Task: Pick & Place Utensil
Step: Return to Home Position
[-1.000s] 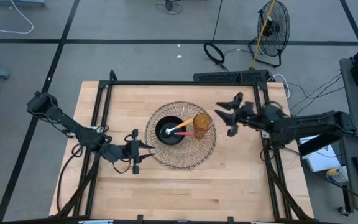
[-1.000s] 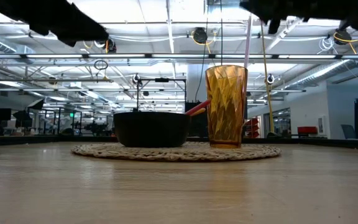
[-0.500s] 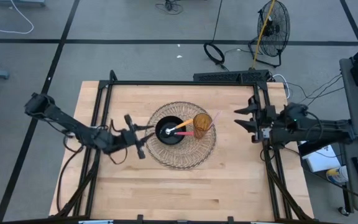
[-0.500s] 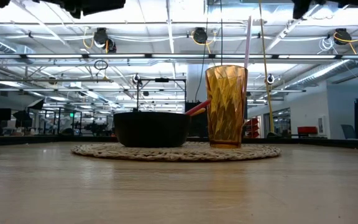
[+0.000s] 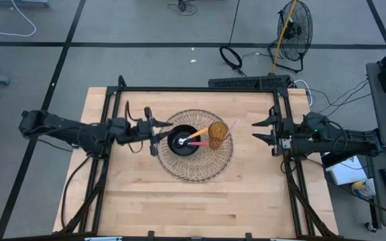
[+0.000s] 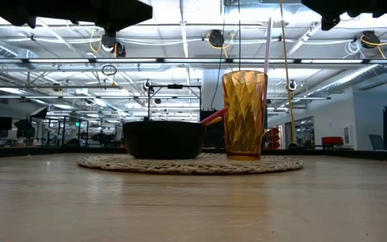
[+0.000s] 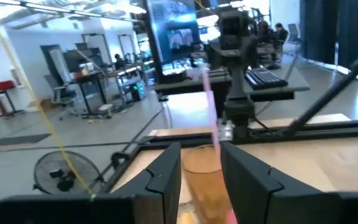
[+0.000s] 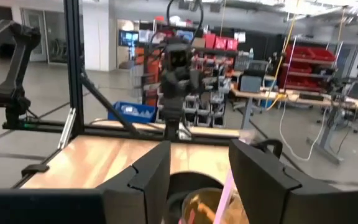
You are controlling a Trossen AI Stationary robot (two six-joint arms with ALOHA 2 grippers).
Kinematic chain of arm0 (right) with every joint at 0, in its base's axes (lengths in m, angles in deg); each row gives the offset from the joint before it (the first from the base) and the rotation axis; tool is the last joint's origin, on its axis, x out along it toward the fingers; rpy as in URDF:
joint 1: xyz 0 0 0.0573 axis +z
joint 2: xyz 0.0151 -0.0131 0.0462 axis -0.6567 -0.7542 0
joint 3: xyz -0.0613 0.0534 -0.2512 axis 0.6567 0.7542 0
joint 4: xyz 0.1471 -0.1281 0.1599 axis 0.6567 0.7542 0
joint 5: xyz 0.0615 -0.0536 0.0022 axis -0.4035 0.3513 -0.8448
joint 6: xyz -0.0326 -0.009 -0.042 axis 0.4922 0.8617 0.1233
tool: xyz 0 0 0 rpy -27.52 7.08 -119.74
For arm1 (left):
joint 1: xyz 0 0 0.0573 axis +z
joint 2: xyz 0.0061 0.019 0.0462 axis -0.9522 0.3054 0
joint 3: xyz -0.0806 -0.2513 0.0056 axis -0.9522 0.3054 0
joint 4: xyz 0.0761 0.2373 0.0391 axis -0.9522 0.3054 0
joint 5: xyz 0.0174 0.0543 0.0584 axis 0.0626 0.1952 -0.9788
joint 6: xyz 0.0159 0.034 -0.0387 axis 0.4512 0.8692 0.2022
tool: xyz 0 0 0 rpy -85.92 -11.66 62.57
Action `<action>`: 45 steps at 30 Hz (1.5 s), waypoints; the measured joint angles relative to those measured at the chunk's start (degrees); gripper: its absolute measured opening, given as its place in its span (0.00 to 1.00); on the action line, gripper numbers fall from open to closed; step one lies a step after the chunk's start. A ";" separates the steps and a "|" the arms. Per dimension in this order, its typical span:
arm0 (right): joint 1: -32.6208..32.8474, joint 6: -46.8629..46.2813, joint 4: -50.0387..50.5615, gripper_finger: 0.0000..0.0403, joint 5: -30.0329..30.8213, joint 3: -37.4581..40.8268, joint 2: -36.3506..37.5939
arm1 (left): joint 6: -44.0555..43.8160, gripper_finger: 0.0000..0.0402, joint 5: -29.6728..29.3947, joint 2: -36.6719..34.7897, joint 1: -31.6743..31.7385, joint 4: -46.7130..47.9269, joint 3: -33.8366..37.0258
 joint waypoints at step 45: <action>-0.04 -7.77 -9.62 0.39 4.32 27.25 16.00 | -10.90 0.30 1.35 -37.49 0.24 7.49 27.74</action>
